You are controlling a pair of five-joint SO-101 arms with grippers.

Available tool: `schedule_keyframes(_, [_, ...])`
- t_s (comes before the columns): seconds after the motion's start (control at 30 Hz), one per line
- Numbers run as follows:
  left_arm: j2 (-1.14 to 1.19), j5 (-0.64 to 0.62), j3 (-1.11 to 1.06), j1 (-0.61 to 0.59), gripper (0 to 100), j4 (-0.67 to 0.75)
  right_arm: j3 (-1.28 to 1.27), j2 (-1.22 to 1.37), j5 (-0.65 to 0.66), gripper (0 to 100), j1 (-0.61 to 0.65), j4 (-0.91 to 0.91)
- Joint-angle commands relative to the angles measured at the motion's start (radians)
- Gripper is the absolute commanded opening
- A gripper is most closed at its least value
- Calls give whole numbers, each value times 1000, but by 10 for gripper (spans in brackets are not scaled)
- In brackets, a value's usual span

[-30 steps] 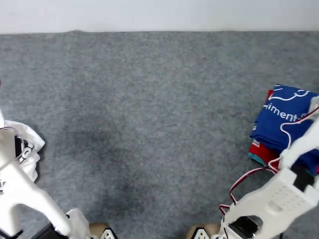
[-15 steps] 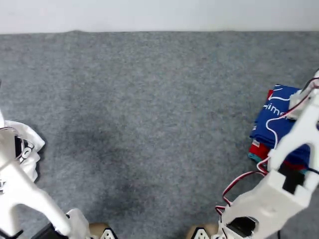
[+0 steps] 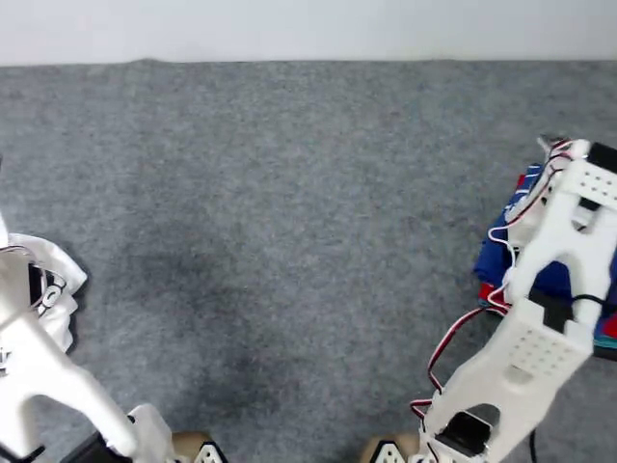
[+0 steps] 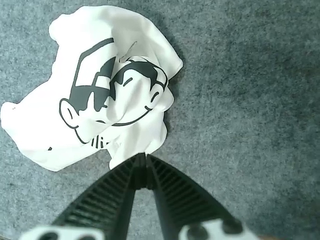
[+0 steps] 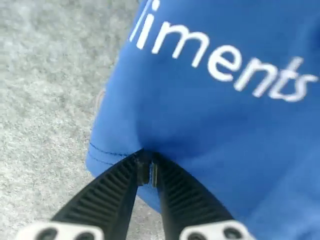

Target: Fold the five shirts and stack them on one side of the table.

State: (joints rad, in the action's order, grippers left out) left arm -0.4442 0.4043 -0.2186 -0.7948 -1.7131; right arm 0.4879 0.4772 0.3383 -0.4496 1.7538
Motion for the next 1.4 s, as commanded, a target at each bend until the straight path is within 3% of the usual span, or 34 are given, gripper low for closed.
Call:
schedule_keyframes(0.0, [-2,8,4,8,5,18,64,-193,11,10,-68,-28])
schedule_keyframes(0.17, [-2,8,4,9,5,18,63,-200,110,11,-200,-321])
schedule_keyframes(0.37, [-2,8,4,12,5,18,60,19,164,9,-272,-694])
schedule_keyframes(0.53, [-2,6,4,89,5,15,64,163,164,9,-280,-832])
schedule_keyframes(0.7, [-2,3,4,157,5,14,74,91,160,9,-280,-753])
schedule_keyframes(1.07, [-3,6,4,155,5,14,74,-231,164,9,-243,-196])
schedule_keyframes(1.23, [-9,6,4,155,5,12,69,-229,166,9,-268,-4])
schedule_keyframes(1.37, [-11,6,4,153,5,11,35,-127,166,9,-351,19])
